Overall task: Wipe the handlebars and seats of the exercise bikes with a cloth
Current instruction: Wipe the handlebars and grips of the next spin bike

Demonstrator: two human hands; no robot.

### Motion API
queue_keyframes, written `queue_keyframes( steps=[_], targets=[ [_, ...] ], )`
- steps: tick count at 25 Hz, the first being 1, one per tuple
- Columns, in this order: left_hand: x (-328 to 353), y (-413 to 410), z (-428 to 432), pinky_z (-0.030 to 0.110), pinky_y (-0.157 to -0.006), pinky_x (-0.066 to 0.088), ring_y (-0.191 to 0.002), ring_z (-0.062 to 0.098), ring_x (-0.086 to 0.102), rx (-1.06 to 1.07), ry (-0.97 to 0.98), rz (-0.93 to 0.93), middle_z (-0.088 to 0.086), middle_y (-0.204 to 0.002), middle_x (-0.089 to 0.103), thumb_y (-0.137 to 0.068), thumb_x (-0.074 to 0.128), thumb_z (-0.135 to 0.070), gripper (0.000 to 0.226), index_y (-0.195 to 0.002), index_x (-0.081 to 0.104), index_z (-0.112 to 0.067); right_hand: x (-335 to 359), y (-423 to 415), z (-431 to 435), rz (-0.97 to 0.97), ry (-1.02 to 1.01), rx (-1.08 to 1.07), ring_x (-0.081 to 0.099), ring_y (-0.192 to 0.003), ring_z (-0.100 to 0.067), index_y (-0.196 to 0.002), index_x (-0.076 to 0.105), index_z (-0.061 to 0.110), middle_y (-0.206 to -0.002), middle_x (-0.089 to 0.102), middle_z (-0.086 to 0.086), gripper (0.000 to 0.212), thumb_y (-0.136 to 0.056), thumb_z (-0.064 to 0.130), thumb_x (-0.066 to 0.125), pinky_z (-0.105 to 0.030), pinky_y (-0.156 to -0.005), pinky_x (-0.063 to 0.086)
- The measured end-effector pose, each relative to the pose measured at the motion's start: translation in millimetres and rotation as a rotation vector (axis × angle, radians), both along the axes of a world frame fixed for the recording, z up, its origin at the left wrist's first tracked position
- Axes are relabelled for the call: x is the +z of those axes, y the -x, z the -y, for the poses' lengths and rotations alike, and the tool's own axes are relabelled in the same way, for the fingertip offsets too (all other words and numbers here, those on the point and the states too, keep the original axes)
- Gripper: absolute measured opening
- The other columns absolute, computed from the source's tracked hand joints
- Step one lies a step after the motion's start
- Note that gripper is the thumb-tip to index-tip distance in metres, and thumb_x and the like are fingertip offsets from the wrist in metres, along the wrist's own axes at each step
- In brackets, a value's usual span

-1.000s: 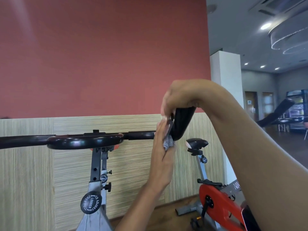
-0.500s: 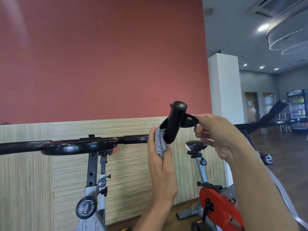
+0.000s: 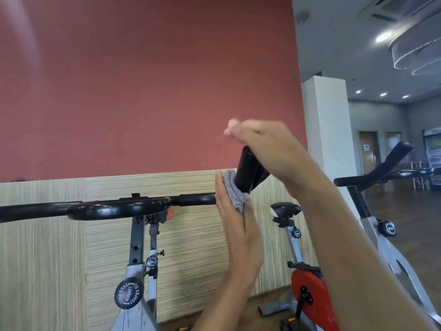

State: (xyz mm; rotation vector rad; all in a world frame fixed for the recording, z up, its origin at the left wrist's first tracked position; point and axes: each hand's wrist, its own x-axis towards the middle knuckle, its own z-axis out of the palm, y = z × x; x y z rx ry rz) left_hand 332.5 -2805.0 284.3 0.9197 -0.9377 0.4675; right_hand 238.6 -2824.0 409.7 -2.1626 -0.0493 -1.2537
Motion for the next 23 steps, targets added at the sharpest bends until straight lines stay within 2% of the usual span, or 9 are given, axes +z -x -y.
queue_keyframes(
  steps=[3, 5, 7, 8, 10, 13, 17, 19, 23],
  targets=[
    [19.0, 10.3, -11.4, 0.043, -0.121, 0.028, -0.143, -0.003, 0.031, -0.143, 0.026, 0.056, -0.018, -0.157, 0.034, -0.098, 0.046, -0.032, 0.06, -0.154, 0.025, -0.033, -14.5, -10.4, 4.2, -0.007, -0.063, 0.044, 0.065, -0.092, -0.008, -0.112, 0.073, 0.015, -0.099, 0.072, 0.004, 0.043, -0.103, 0.047, 0.044, -0.023, -0.081, 0.045],
    [40.0, 23.1, -20.6, 0.044, -0.119, 0.031, -0.144, 0.003, 0.034, -0.143, 0.048, 0.192, -0.013, -0.156, 0.038, -0.101, 0.046, -0.027, 0.056, -0.154, 0.028, -0.025, -18.5, -14.9, 2.4, 0.092, -0.243, 0.153, 0.068, -0.09, -0.012, -0.106, 0.071, 0.005, -0.096, 0.074, -0.006, 0.053, -0.104, 0.048, 0.038, -0.025, -0.079, 0.048],
    [51.7, 26.4, -23.3, 0.05, -0.12, 0.026, -0.148, 0.011, 0.029, -0.091, 0.026, 0.324, -0.009, -0.159, 0.033, -0.103, 0.043, -0.025, 0.055, -0.156, 0.025, -0.025, -19.3, -17.2, 1.7, 0.199, -0.43, 0.338, 0.071, -0.098, -0.012, -0.097, 0.076, 0.012, -0.099, 0.077, -0.005, 0.057, -0.106, 0.05, 0.033, -0.03, -0.092, 0.054],
    [50.4, 24.0, -23.1, 0.052, -0.12, 0.024, -0.15, 0.013, 0.024, -0.071, 0.0, 0.341, -0.008, -0.161, 0.029, -0.104, 0.043, -0.026, 0.056, -0.156, 0.022, -0.026, -19.9, -16.9, 3.4, 0.241, -0.466, 0.39, 0.07, -0.104, -0.01, -0.102, 0.076, 0.018, -0.105, 0.077, -0.001, 0.057, -0.106, 0.051, 0.03, -0.033, -0.1, 0.052],
    [44.0, 20.9, -25.3, 0.049, -0.122, 0.023, -0.15, 0.008, 0.022, -0.054, -0.053, 0.272, -0.01, -0.163, 0.025, -0.103, 0.042, -0.031, 0.059, -0.157, 0.02, -0.028, -22.2, -16.6, 8.4, 0.272, -0.447, 0.37, 0.065, -0.113, -0.004, -0.115, 0.072, 0.024, -0.115, 0.074, 0.007, 0.057, -0.106, 0.051, 0.024, -0.035, -0.111, 0.043],
    [47.0, 21.4, -29.9, 0.043, -0.12, 0.028, -0.147, 0.004, 0.028, 0.044, -0.092, 0.295, -0.01, -0.159, 0.031, -0.102, 0.043, -0.03, 0.057, -0.156, 0.026, -0.023, -28.8, -16.1, 13.2, 0.325, -0.472, 0.353, 0.065, -0.113, -0.003, -0.111, 0.073, 0.024, -0.112, 0.075, 0.008, 0.055, -0.108, 0.047, 0.024, -0.034, -0.113, 0.041],
    [62.4, 29.0, -36.4, 0.043, -0.116, 0.035, -0.142, 0.01, 0.039, -0.074, -0.1, 0.273, -0.008, -0.152, 0.042, -0.1, 0.045, -0.026, 0.052, -0.151, 0.036, -0.024, -35.4, -19.3, 0.3, 0.382, -0.537, 0.436, 0.072, -0.087, -0.009, -0.083, 0.076, 0.017, -0.088, 0.077, 0.002, 0.051, -0.106, 0.043, 0.039, -0.025, -0.082, 0.056],
    [60.4, 29.2, -40.7, 0.044, -0.117, 0.034, -0.142, 0.011, 0.04, -0.186, -0.094, 0.236, -0.007, -0.152, 0.043, -0.099, 0.047, -0.028, 0.053, -0.151, 0.037, -0.026, -38.2, -23.2, -4.5, 0.44, -0.51, 0.417, 0.062, -0.068, -0.014, -0.074, 0.07, 0.008, -0.07, 0.067, -0.002, 0.046, -0.103, 0.038, 0.051, -0.025, -0.064, 0.052],
    [53.9, 42.3, -52.0, 0.039, -0.12, 0.03, -0.146, 0.01, 0.034, -0.258, -0.142, 0.19, -0.006, -0.156, 0.039, -0.1, 0.048, -0.015, 0.055, -0.153, 0.033, -0.017, -21.5, -28.0, 7.7, 0.402, -0.584, 0.377, 0.033, -0.055, -0.025, -0.066, 0.05, -0.001, -0.058, 0.036, -0.008, 0.05, -0.097, 0.036, 0.061, -0.032, -0.054, 0.036]
  ],
)
